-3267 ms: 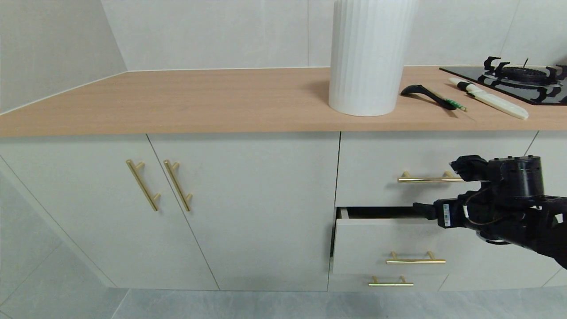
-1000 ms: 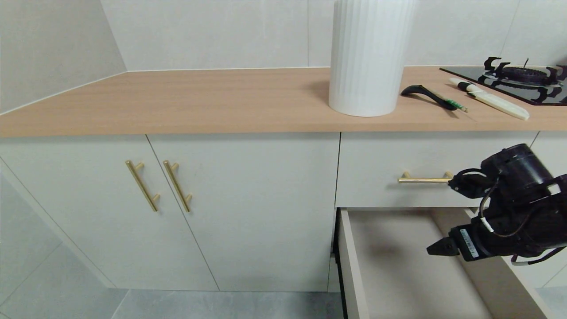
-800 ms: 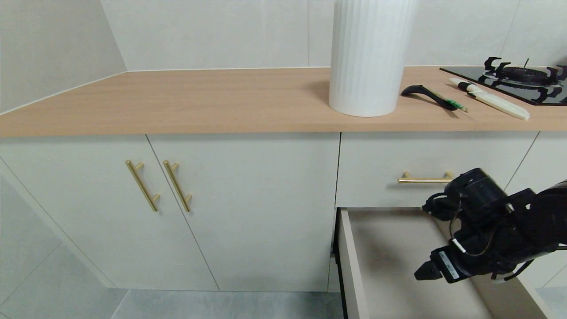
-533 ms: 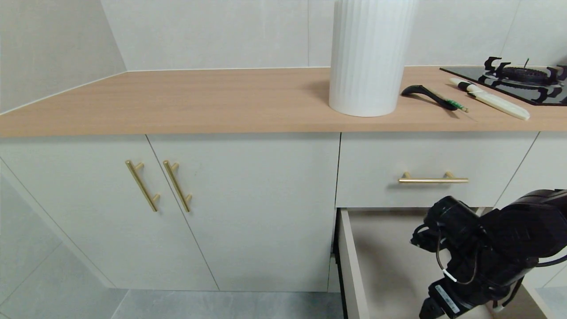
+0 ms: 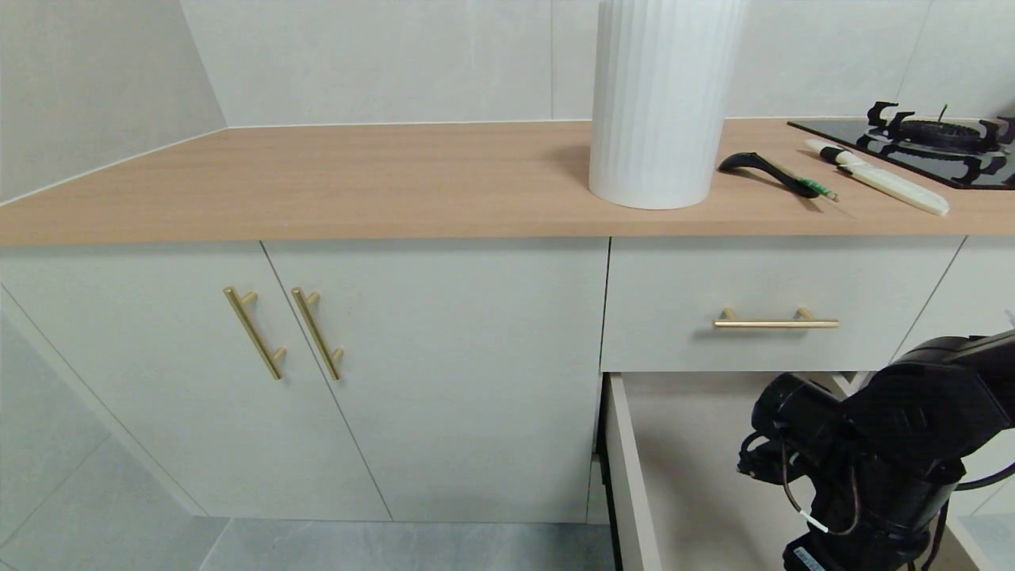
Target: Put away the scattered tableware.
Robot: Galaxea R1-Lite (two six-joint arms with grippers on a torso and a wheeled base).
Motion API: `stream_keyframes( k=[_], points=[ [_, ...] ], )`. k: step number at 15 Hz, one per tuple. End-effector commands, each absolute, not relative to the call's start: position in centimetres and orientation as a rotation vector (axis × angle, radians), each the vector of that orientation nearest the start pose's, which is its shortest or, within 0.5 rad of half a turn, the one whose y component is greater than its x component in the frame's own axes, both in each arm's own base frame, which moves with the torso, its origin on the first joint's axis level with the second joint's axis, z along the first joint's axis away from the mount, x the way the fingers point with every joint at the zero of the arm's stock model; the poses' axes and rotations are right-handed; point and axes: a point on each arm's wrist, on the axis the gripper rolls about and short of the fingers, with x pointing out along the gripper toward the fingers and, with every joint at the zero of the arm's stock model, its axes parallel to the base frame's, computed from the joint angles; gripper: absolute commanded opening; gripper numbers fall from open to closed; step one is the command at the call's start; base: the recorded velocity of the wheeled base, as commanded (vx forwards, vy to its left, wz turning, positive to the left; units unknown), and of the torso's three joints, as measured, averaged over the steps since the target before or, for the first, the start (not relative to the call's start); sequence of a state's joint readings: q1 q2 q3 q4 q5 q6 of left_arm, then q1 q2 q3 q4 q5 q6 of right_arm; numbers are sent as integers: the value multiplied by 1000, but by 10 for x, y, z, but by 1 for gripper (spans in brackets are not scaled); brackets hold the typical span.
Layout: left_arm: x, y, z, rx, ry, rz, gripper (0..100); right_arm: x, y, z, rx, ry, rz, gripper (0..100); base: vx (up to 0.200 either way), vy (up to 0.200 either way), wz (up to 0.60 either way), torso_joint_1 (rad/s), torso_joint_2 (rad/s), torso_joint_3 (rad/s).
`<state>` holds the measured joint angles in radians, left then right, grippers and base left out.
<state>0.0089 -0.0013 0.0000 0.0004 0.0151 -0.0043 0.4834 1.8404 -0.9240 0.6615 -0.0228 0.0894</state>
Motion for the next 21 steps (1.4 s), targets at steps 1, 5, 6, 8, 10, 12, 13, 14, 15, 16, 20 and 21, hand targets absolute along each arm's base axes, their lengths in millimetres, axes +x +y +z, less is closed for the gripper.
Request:
stream_keyframes(
  k=[1, 5, 6, 8, 10, 12, 13, 14, 15, 16, 20, 21],
  points=[
    [-23, 0, 75, -5, 0, 25, 100, 221, 111, 107, -289, 1489, 278, 100, 0, 0, 0, 0, 0, 0],
    [-23, 0, 75, -5, 0, 25, 100, 206, 82, 189, -43, 1033, 218, 100, 0, 0, 0, 0, 0, 0],
    [-23, 0, 75, -5, 0, 25, 100, 193, 68, 208, 0, 914, 205, 100, 0, 0, 0, 0, 0, 0],
    [-23, 0, 75, -5, 0, 25, 100, 165, 48, 237, 6, 720, 205, 100, 0, 0, 0, 0, 0, 0],
    [-23, 0, 75, -5, 1, 25, 100, 151, 39, 252, -6, 602, 200, 100, 0, 0, 0, 0, 0, 0],
    [-23, 0, 75, -5, 0, 25, 100, 149, 38, 255, 2, 564, 199, 100, 0, 0, 0, 0, 0, 0],
    [-23, 0, 75, -5, 0, 25, 100, 150, 39, 253, -4, 553, 204, 100, 0, 0, 0, 0, 0, 0],
    [-23, 0, 75, -5, 0, 25, 100, 152, 39, 252, -3, 548, 202, 100, 0, 0, 0, 0, 0, 0],
    [-23, 0, 75, -5, 0, 25, 100, 153, 39, 251, -2, 541, 203, 100, 0, 0, 0, 32, -173, -139],
    [-23, 0, 75, -5, 0, 25, 100, 153, 39, 251, -2, 541, 203, 100, 0, 0, 0, 66, -290, -237],
    [-23, 0, 75, -5, 0, 25, 100, 153, 39, 250, -3, 544, 203, 100, 0, 0, 0, 105, -347, -301],
    [-23, 0, 75, -5, 0, 25, 100, 153, 39, 250, -3, 544, 203, 100, 0, 0, 0, 90, -549, -305]
  ],
)
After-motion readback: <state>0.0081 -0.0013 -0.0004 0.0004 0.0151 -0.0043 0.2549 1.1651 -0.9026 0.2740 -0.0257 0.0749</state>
